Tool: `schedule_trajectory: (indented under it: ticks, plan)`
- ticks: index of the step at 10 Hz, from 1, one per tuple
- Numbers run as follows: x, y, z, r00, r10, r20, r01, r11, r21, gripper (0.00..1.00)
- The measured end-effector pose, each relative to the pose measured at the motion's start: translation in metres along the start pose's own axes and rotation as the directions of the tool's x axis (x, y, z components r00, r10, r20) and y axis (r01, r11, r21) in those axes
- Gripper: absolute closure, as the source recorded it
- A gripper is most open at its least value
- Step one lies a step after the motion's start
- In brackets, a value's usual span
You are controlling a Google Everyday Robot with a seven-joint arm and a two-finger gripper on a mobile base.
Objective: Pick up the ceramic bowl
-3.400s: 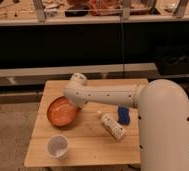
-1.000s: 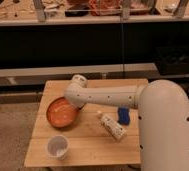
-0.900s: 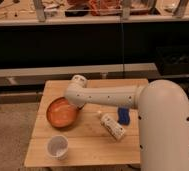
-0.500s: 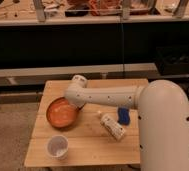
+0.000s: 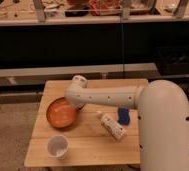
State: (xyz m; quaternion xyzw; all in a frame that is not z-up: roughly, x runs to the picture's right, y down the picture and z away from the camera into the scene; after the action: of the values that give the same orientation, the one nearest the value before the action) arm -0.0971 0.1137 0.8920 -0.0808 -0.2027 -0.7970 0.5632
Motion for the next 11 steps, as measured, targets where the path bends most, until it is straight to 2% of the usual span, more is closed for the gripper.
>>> schedule_trajectory:
  ticks: [11]
  plan:
    - [0.0028,-0.0015,0.0009,0.998,-0.054,-0.013,0.054,0.999,0.005,0.86]
